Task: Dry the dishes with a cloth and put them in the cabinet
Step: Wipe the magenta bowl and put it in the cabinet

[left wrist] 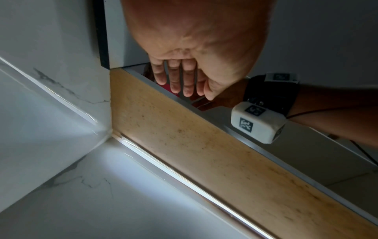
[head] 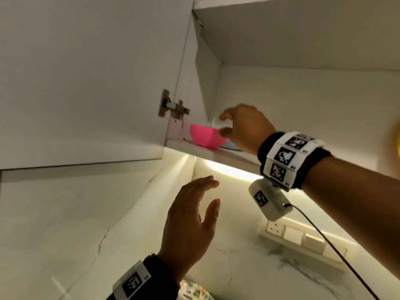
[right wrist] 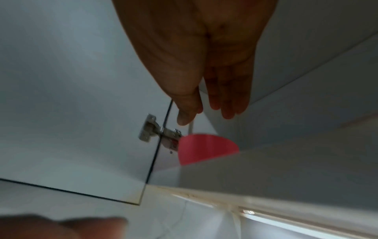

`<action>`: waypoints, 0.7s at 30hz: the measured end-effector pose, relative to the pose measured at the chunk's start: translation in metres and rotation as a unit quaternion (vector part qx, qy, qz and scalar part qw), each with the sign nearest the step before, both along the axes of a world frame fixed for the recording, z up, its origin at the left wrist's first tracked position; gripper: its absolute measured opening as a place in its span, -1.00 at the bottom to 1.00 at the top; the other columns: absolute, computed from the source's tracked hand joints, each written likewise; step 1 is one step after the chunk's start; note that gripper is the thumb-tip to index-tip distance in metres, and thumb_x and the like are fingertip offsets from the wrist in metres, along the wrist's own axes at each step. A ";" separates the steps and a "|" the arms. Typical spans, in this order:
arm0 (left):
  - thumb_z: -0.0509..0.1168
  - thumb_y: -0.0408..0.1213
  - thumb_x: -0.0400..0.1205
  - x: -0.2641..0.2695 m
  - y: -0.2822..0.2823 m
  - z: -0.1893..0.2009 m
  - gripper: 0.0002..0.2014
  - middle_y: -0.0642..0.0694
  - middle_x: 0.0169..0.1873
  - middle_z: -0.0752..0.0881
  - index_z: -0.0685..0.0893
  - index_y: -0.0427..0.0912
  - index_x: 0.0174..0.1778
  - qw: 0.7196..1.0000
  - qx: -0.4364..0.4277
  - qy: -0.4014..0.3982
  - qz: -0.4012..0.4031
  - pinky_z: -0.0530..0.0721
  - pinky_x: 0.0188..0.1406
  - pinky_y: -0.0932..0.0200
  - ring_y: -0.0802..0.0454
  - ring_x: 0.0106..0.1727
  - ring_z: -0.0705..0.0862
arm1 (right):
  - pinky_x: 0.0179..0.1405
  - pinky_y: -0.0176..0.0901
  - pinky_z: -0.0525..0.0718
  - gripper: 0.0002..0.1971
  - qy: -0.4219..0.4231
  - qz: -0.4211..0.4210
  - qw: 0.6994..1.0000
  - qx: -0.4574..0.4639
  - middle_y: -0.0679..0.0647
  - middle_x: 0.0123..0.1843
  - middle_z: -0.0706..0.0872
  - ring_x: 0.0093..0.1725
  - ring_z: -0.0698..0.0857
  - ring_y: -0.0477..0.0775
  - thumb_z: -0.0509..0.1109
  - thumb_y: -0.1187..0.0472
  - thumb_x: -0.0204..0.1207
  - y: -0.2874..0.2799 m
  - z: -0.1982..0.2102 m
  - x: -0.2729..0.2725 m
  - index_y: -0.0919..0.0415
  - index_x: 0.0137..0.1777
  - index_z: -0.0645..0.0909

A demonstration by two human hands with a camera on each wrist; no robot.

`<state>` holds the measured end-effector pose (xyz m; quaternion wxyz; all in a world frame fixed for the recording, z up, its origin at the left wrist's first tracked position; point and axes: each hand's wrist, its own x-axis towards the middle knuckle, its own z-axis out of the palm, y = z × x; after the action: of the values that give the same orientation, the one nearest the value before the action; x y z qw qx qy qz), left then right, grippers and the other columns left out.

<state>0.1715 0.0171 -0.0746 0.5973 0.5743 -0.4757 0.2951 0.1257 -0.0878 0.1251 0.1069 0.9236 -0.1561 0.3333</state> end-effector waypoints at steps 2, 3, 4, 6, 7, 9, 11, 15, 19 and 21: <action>0.23 -0.02 0.63 -0.016 -0.004 -0.006 -0.67 0.19 0.29 0.64 0.60 0.05 0.31 1.000 0.007 -0.004 -0.030 0.45 0.30 0.53 0.29 0.32 0.59 | 0.15 -0.20 0.41 -0.62 -0.027 0.024 0.999 -0.009 0.07 0.32 0.63 0.28 0.58 0.06 0.43 0.00 0.54 0.010 -0.003 -0.028 0.07 0.33 0.62; 0.24 -0.04 0.63 -0.028 -0.007 -0.010 -0.67 0.16 0.29 0.65 0.61 0.02 0.31 0.999 0.013 -0.001 -0.044 0.47 0.32 0.47 0.28 0.33 0.58 | 0.11 -0.25 0.37 -0.64 -0.040 0.029 0.999 -0.007 0.04 0.31 0.64 0.24 0.59 0.01 0.43 -0.01 0.54 0.015 -0.006 -0.046 0.06 0.30 0.64; 0.25 -0.07 0.63 -0.037 -0.011 -0.013 -0.67 0.15 0.29 0.65 0.62 -0.01 0.30 0.999 0.018 -0.003 -0.051 0.48 0.34 0.41 0.25 0.34 0.59 | 0.09 -0.28 0.35 -0.66 -0.057 0.034 0.998 -0.007 0.00 0.30 0.64 0.20 0.59 -0.04 0.43 -0.02 0.53 0.022 -0.008 -0.062 0.04 0.28 0.65; 0.29 -0.14 0.63 -0.063 -0.021 -0.025 -0.68 0.10 0.29 0.66 0.65 -0.08 0.30 0.997 0.037 -0.006 -0.067 0.49 0.37 0.32 0.16 0.33 0.61 | 0.09 -0.35 0.41 -0.67 -0.092 0.035 0.995 -0.001 -0.05 0.30 0.65 0.14 0.60 -0.14 0.41 -0.05 0.55 0.032 -0.022 -0.106 0.02 0.26 0.65; 0.30 -0.17 0.63 -0.075 -0.026 -0.030 -0.68 0.07 0.28 0.67 0.66 -0.11 0.29 0.996 0.046 -0.010 -0.079 0.51 0.37 0.28 0.12 0.32 0.62 | 0.10 -0.36 0.48 -0.67 -0.105 0.031 0.994 -0.001 -0.05 0.31 0.65 0.13 0.62 -0.16 0.38 -0.06 0.57 0.035 -0.030 -0.128 0.03 0.27 0.63; 0.32 -0.22 0.62 -0.108 -0.033 -0.046 -0.69 0.01 0.25 0.70 0.67 -0.15 0.27 0.992 0.067 -0.016 -0.110 0.55 0.32 0.20 0.07 0.27 0.66 | 0.08 -0.27 0.58 -0.66 -0.112 -0.009 0.994 0.007 0.02 0.30 0.68 0.12 0.66 -0.07 0.29 -0.06 0.63 0.037 -0.055 -0.183 0.07 0.30 0.61; 0.33 -0.23 0.61 -0.143 -0.039 -0.069 -0.71 0.02 0.21 0.72 0.68 -0.13 0.26 0.982 0.109 0.001 -0.154 0.55 0.26 0.24 0.07 0.23 0.67 | 0.01 -0.17 0.52 -0.63 -0.120 -0.058 0.991 0.029 0.07 0.21 0.72 0.06 0.65 0.02 0.25 -0.09 0.64 0.034 -0.087 -0.243 0.12 0.28 0.62; 0.37 -0.25 0.59 -0.202 -0.052 -0.119 -0.73 0.03 0.13 0.75 0.69 -0.03 0.22 0.948 0.220 0.043 -0.227 0.49 0.11 0.35 0.10 0.13 0.68 | -0.11 -0.39 0.57 -0.73 -0.125 -0.127 0.968 0.174 -0.18 -0.04 0.77 -0.19 0.68 -0.24 0.46 -0.09 0.48 0.013 -0.179 -0.342 0.03 0.07 0.75; 0.42 -0.27 0.55 -0.275 -0.069 -0.192 -0.78 0.06 -0.06 0.78 0.73 -0.05 0.11 0.892 0.332 0.091 -0.293 0.44 -0.03 0.43 0.10 -0.02 0.72 | -0.07 -0.09 0.65 -0.86 0.049 -0.302 0.886 0.348 -0.01 -0.13 0.78 -0.11 0.73 -0.03 0.52 0.04 0.42 -0.015 -0.339 -0.458 0.03 -0.07 0.76; 0.40 -0.22 0.57 -0.294 -0.076 -0.230 -0.78 0.07 -0.01 0.79 0.72 -0.04 0.13 0.853 0.411 0.132 -0.294 0.51 -0.04 0.39 0.13 -0.02 0.74 | 0.07 -0.09 0.64 -0.68 0.183 -0.400 0.798 0.412 0.05 0.11 0.72 0.11 0.72 0.12 0.48 -0.05 0.40 -0.013 -0.411 -0.491 -0.10 0.16 0.70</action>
<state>-0.1222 -0.0586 -0.3043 0.4229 0.6343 -0.6170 -0.1952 -0.3655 -0.1011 -0.2860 -0.1338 0.7797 -0.6116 -0.0107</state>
